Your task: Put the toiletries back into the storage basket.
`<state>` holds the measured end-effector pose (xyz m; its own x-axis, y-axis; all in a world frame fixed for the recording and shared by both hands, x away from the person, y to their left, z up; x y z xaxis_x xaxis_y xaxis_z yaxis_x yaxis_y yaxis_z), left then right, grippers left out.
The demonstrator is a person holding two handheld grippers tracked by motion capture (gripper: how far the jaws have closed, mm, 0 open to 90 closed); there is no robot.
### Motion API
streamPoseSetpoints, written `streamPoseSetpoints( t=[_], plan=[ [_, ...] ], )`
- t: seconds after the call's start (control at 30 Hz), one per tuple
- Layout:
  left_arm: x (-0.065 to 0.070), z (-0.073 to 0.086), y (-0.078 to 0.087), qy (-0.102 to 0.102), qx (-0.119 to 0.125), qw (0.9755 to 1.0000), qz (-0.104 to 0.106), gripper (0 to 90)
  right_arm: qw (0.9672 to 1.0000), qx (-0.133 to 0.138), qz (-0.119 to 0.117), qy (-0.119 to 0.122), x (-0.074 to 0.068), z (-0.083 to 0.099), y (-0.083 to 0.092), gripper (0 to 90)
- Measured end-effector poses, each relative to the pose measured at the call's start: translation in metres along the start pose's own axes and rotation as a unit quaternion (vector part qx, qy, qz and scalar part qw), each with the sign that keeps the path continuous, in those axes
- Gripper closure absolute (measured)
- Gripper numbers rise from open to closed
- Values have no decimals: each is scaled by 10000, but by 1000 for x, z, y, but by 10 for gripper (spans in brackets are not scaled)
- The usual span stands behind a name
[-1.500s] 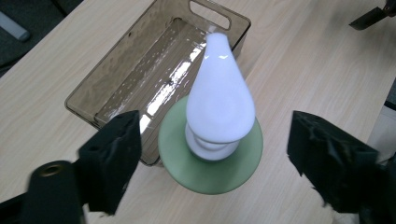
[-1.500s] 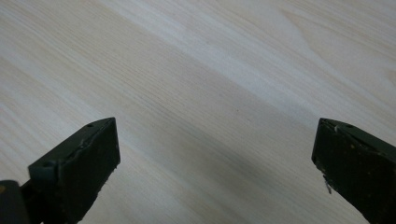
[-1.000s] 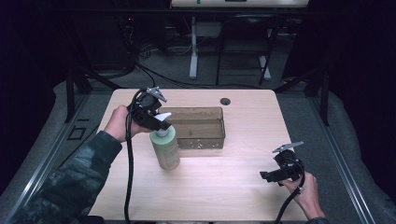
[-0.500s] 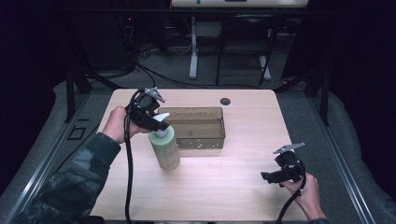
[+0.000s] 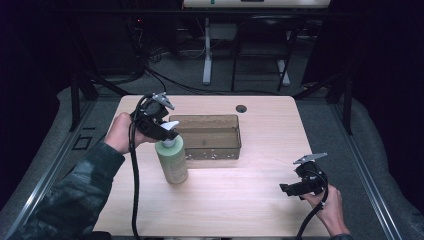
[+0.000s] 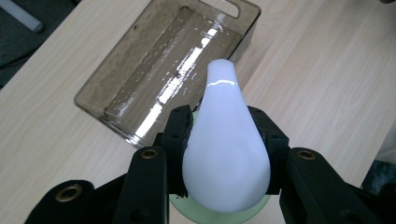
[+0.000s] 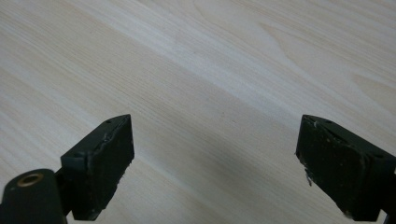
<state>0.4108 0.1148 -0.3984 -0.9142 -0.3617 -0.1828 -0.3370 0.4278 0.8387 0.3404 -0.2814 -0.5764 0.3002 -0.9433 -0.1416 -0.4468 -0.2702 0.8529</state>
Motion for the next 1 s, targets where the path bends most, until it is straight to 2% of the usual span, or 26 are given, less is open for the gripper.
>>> streamPoseSetpoints(
  t=[0.23, 0.47, 0.6, 1.0],
  plan=[
    [-2, -4, 7, -11, 15, 10000, -72, 640, 10000, -89, 1, 5, 0, 3, -4, 90],
    [-1, -8, 11, -55, -10, 10000, -58, 640, 9999, -144, 32, -2, 1, 5, -5, 89],
    [-3, -12, 15, -42, 74, 9999, -62, 640, 9999, -151, 45, 14, 1, 5, -5, 87],
    [-7, -18, 22, -69, -8, 9999, -76, 641, 9999, -146, 35, -3, 1, 5, -4, 87]
  ],
)
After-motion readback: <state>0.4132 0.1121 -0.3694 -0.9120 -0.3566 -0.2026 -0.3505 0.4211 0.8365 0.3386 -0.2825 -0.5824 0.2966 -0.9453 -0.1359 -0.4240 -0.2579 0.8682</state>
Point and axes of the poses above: each handheld gripper's, and its own axes: y roughly backward along the jaws, z roughly out of its underside, x roughly to its right, the point moved 7 cm from there along -y, roughly forward along the jaws, and after that the axes turned 13 degrees about -y, right-handed, at the moved point
